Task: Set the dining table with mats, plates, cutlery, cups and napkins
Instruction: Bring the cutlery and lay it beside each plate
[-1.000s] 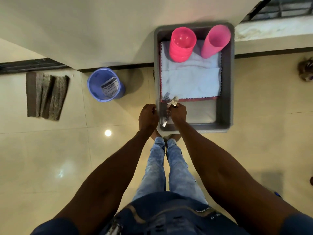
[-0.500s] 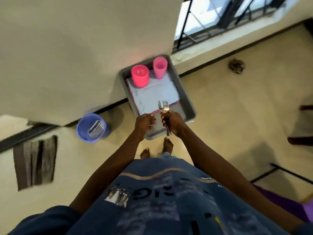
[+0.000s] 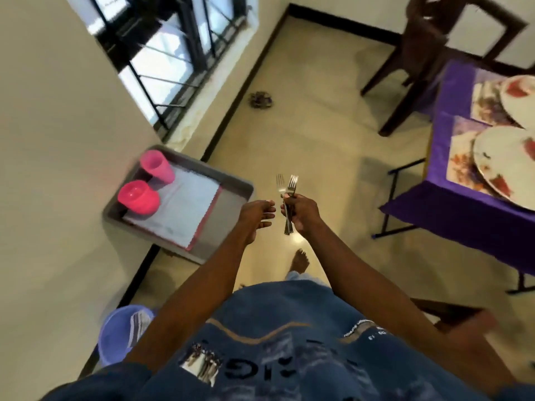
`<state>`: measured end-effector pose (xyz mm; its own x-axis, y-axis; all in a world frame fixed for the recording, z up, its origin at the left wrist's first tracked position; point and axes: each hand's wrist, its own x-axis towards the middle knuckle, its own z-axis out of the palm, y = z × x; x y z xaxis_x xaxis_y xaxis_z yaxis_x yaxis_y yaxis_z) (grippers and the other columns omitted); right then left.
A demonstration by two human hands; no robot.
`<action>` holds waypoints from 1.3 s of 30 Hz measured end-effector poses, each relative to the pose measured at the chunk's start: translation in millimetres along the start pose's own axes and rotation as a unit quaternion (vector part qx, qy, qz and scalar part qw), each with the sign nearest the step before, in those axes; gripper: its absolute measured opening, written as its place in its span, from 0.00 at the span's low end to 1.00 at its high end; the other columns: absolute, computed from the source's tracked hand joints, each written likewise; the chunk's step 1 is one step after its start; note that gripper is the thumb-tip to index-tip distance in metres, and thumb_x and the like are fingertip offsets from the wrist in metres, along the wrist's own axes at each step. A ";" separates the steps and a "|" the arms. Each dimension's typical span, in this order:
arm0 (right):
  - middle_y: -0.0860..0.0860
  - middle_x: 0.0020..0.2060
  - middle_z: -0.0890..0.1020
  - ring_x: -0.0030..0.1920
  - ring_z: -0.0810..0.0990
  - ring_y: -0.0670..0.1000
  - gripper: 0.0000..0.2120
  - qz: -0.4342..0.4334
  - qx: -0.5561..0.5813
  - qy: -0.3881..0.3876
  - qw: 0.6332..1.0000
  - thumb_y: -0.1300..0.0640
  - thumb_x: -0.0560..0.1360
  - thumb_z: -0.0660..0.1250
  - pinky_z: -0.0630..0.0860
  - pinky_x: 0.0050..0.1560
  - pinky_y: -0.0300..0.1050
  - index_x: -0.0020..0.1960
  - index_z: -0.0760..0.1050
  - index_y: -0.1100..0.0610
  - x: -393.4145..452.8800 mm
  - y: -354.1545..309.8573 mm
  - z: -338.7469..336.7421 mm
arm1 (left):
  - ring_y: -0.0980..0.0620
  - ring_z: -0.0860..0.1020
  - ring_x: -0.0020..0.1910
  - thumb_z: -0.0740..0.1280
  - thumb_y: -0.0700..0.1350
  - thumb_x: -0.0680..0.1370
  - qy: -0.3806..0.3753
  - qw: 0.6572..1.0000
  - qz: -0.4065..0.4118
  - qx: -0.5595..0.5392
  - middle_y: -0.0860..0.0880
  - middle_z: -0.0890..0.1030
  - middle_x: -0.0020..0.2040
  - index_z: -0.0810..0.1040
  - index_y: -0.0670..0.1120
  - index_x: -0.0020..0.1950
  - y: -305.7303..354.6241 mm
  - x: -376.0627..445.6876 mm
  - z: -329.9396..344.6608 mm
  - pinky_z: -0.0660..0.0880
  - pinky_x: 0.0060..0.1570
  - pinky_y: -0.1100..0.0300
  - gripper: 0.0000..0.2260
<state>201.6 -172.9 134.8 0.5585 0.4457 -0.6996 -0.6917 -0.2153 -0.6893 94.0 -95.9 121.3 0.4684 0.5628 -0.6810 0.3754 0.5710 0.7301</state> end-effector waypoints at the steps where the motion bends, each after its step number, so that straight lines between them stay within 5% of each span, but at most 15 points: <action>1: 0.55 0.34 0.78 0.34 0.76 0.52 0.04 -0.006 -0.001 0.013 1.000 0.69 0.76 0.66 0.75 0.37 0.43 0.48 0.79 0.63 0.1 -2.2 -13.6 | 0.48 0.81 0.46 0.66 0.45 0.80 -0.016 1.000 0.001 0.009 0.43 0.83 0.49 0.82 0.41 0.55 3.9 -1.0 13.5 0.79 0.52 0.51 0.10; 9: 0.53 0.34 0.80 0.32 0.73 0.48 0.10 -0.043 -0.023 0.093 0.994 0.66 0.75 0.69 0.70 0.32 0.39 0.56 0.81 0.64 -0.1 -29.4 -117.2 | 0.50 0.81 0.41 0.70 0.46 0.77 -0.095 0.992 0.013 0.084 0.45 0.84 0.44 0.83 0.41 0.52 15.8 -0.7 123.4 0.77 0.42 0.56 0.09; 20: 0.56 0.39 0.82 0.34 0.77 0.50 0.09 -0.077 0.003 0.122 0.990 0.65 0.74 0.71 0.72 0.37 0.42 0.54 0.81 0.65 24.0 -112.6 -291.1 | 0.48 0.83 0.45 0.71 0.40 0.75 -0.123 0.988 -0.001 0.096 0.43 0.85 0.45 0.83 0.40 0.52 19.0 9.6 332.4 0.78 0.41 0.57 0.07; 25: 0.59 0.40 0.83 0.37 0.78 0.53 0.07 -0.094 0.002 0.144 0.985 0.66 0.72 0.71 0.75 0.38 0.43 0.51 0.83 0.65 36.7 -147.4 -356.5 | 0.48 0.82 0.37 0.69 0.36 0.73 -0.146 0.983 -0.018 0.112 0.43 0.84 0.39 0.82 0.39 0.47 26.6 9.0 416.6 0.78 0.36 0.59 0.05; 29: 0.59 0.36 0.82 0.33 0.78 0.51 0.05 -0.096 -0.009 0.166 0.981 0.64 0.72 0.73 0.74 0.31 0.39 0.48 0.83 0.65 45.5 -176.9 -391.9 | 0.44 0.81 0.38 0.69 0.36 0.72 -0.131 0.985 -0.035 0.110 0.40 0.84 0.40 0.83 0.37 0.46 36.6 24.0 464.5 0.77 0.43 0.54 0.06; 33: 0.58 0.36 0.82 0.27 0.76 0.48 0.07 -0.103 0.013 0.224 0.969 0.66 0.72 0.70 0.70 0.26 0.38 0.50 0.82 0.64 67.8 -207.2 -423.8 | 0.47 0.75 0.29 0.68 0.35 0.74 -0.100 0.989 -0.034 0.107 0.41 0.79 0.34 0.79 0.38 0.39 55.7 48.2 510.0 0.72 0.28 0.61 0.04; 39: 0.56 0.36 0.83 0.28 0.78 0.52 0.12 -0.094 0.021 0.271 0.958 0.69 0.71 0.71 0.72 0.26 0.43 0.54 0.77 0.64 98.9 -247.4 -469.9 | 0.46 0.81 0.34 0.75 0.40 0.69 -0.048 0.991 0.006 0.125 0.40 0.83 0.41 0.81 0.36 0.44 78.4 106.3 572.2 0.78 0.29 0.60 0.09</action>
<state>643.1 -483.8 147.8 0.8228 -0.0468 -0.5664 -0.5670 -0.1345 -0.8126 630.8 -333.3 138.3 0.5434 0.5025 -0.6725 0.5495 0.3927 0.7374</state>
